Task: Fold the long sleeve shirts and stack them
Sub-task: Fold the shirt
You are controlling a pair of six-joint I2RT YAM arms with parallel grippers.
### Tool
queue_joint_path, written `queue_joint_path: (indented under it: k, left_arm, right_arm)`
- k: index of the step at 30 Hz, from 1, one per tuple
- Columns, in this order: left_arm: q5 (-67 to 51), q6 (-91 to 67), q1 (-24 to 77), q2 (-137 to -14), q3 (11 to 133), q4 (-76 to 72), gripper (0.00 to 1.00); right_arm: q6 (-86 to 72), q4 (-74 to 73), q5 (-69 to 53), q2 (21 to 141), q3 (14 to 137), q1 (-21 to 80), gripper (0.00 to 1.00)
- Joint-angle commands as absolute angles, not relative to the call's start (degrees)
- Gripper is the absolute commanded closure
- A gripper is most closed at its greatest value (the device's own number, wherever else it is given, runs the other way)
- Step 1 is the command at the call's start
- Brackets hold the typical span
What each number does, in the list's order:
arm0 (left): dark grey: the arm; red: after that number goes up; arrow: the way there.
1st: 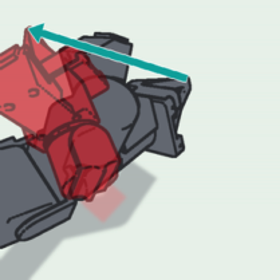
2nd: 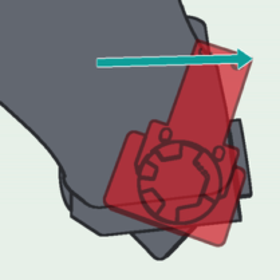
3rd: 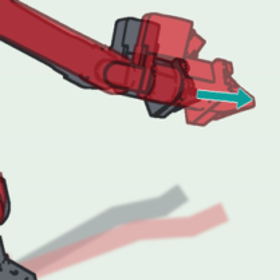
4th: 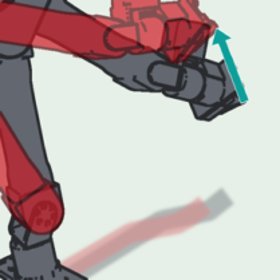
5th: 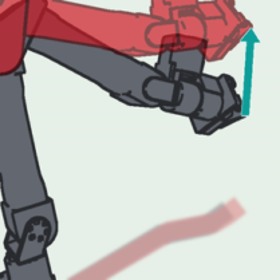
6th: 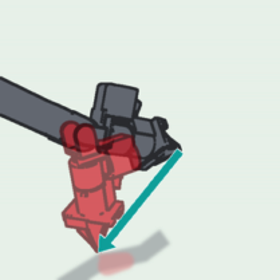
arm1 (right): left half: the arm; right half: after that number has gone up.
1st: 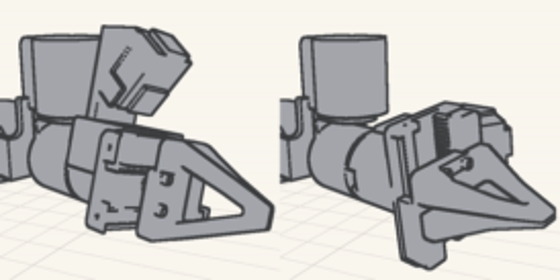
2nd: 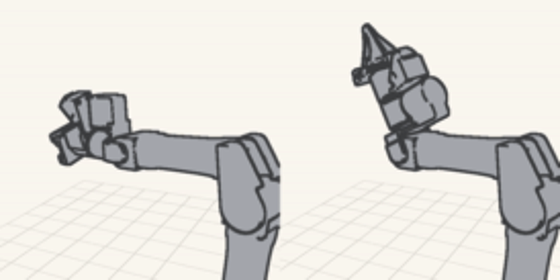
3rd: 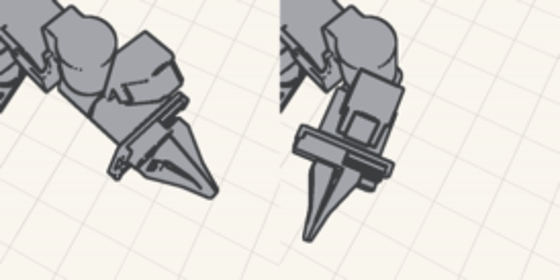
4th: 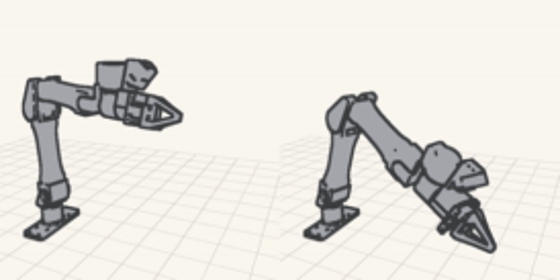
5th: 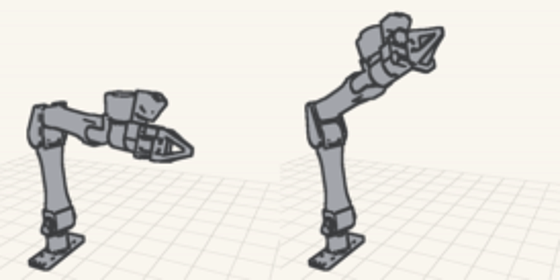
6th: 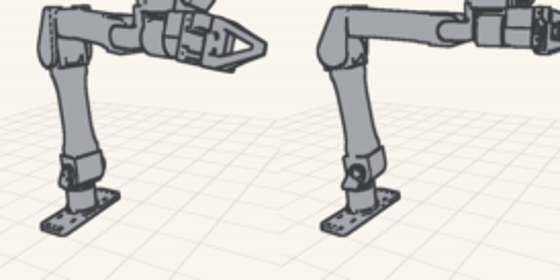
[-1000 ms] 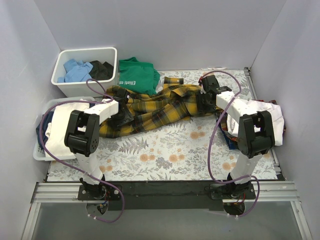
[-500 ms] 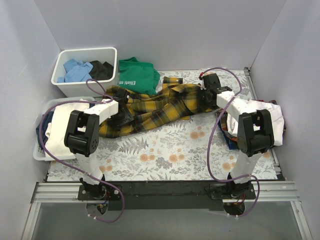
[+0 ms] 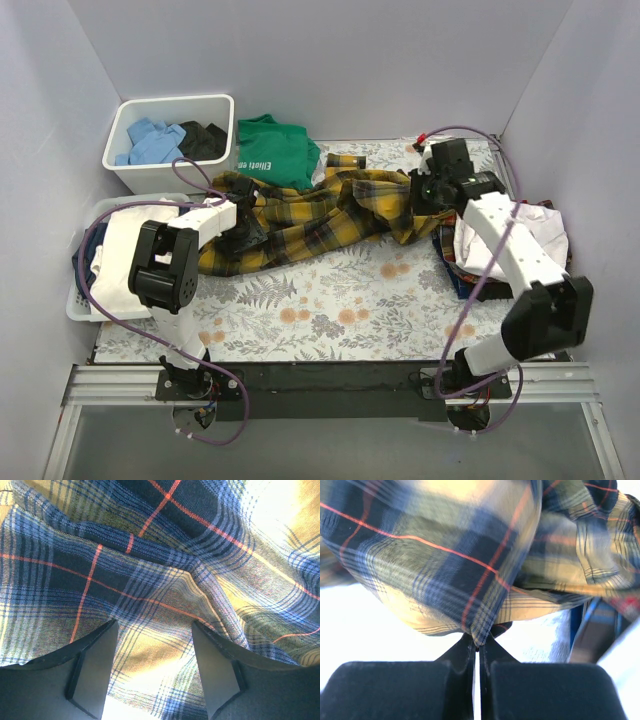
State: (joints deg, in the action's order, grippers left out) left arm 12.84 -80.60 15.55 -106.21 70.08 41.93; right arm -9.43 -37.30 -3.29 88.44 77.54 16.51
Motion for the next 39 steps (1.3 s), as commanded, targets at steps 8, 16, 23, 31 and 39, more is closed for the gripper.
queue_joint_path:
  k: [8, 16, 23, 31, 39]
  left_arm:
    - [12.9, -80.5, 14.9, -105.9, 67.6, 38.9, 0.4]
    - [12.3, -80.7, 14.9, -101.5, 63.4, 38.8, 0.41]
    - [12.3, -81.6, 14.9, -96.4, 58.4, 38.7, 0.41]
    - [12.0, -80.3, 14.9, -95.7, 58.7, 36.8, 0.38]
    - [14.1, -79.1, 14.9, -93.5, 64.2, 38.8, 0.34]
  right_arm:
    - [-13.7, -52.9, -13.7, 65.0, 76.7, 16.3, 0.99]
    - [-16.3, -52.6, -9.2, 51.3, 76.8, 16.3, 0.99]
    - [-18.7, -50.0, -12.3, 42.5, 71.2, 16.3, 0.99]
    - [-20.7, -43.6, -11.8, 54.3, 69.2, 16.3, 0.99]
    - [-24.2, -35.3, -10.5, 76.2, 81.0, 15.9, 0.99]
